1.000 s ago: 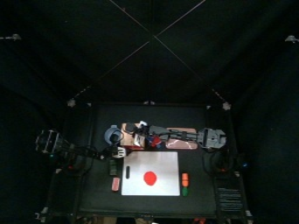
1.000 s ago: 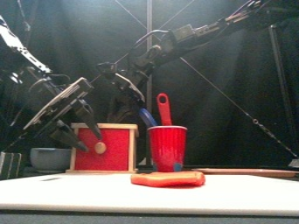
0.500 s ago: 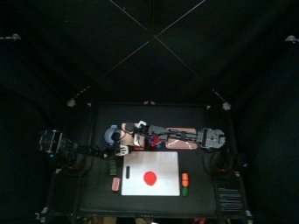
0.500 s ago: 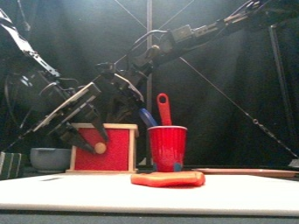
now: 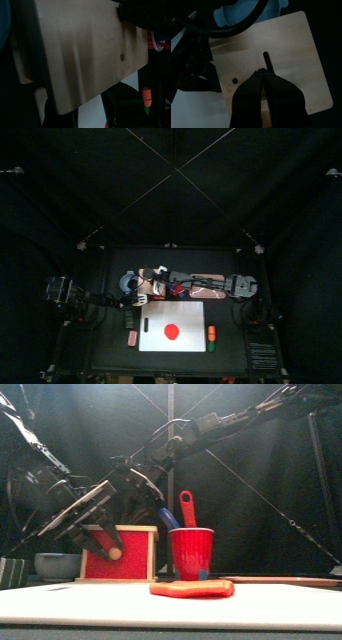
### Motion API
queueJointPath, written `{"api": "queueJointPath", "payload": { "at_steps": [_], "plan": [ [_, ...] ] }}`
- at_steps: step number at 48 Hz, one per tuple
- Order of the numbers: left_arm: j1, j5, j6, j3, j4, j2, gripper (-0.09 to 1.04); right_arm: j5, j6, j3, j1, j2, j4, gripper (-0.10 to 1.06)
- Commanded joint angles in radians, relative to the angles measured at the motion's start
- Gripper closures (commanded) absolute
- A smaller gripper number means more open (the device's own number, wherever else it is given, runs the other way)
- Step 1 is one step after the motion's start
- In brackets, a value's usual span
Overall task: Get the cutter from the drawer then cut the dough then place the extra dough in the bowl
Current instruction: Open the drawer
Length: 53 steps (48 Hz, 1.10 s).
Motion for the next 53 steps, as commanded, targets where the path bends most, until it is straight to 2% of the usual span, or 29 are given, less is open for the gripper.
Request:
{"api": "queueJointPath", "payload": {
  "at_steps": [1, 53],
  "plan": [
    [-0.017, 0.0, 0.0, -0.014, -0.012, -0.006, 0.44, 0.005, -0.002, -0.005, -0.003, -0.018, 0.002, 0.94],
    [-0.299, -0.107, 0.0, -0.026, -0.245, -0.005, 0.44, 0.009, 0.014, -0.005, -0.005, -0.02, 0.006, 0.94]
  ]
}}
